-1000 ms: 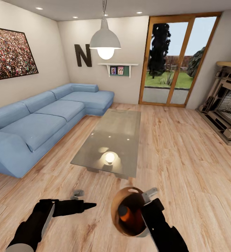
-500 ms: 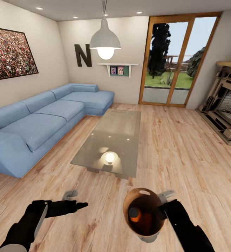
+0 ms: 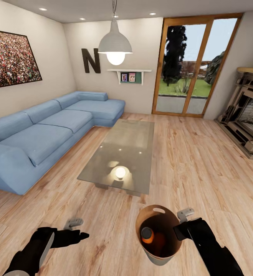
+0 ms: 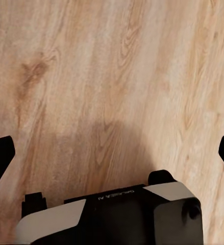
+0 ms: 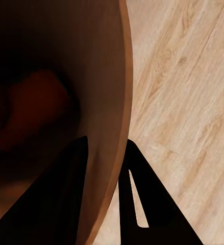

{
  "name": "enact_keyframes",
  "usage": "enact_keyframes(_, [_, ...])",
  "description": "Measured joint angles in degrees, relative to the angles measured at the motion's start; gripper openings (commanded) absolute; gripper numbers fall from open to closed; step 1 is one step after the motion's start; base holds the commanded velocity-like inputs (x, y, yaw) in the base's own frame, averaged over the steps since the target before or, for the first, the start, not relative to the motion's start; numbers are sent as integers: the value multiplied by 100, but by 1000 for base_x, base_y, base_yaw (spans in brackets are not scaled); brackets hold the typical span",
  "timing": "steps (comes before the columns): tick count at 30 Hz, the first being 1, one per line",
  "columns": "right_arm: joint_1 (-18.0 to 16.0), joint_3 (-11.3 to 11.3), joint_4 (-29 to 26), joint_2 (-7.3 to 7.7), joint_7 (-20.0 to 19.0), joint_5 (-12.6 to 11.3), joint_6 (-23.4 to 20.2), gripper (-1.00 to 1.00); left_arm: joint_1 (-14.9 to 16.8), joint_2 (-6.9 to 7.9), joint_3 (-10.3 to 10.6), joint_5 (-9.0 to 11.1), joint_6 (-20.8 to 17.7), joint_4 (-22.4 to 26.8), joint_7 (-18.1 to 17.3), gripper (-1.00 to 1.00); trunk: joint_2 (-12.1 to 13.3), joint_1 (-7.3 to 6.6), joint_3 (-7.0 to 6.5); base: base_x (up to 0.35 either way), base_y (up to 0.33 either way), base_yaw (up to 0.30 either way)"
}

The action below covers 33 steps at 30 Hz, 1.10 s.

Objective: Put the three can of soda from the living room inside the tash can in the kitchen.

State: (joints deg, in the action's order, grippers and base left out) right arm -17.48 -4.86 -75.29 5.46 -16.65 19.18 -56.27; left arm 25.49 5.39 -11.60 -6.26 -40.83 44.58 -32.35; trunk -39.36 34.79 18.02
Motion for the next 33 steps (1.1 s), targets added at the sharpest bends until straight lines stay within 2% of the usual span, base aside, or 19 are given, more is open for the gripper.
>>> enact_keyframes(5, [0, 2, -2, -7, 1, -10, 23, -100, 0, 5, 0, -12, 10, -201, 84, 100, 0, 0, 0, 0, 0, 0])
enact_keyframes(13, [1, -4, 3, -23, 9, 14, 34, -100, 0, 2, 0, -6, 13, -265, 100, 100, 0, 0, 0, 0, 0, 46])
enact_keyframes(33, [0, -31, 6, -44, 82, 57, 70, -100, 0, -3, 0, -15, 13, -389, 106, 100, 0, 0, 0, 0, 0, 236])
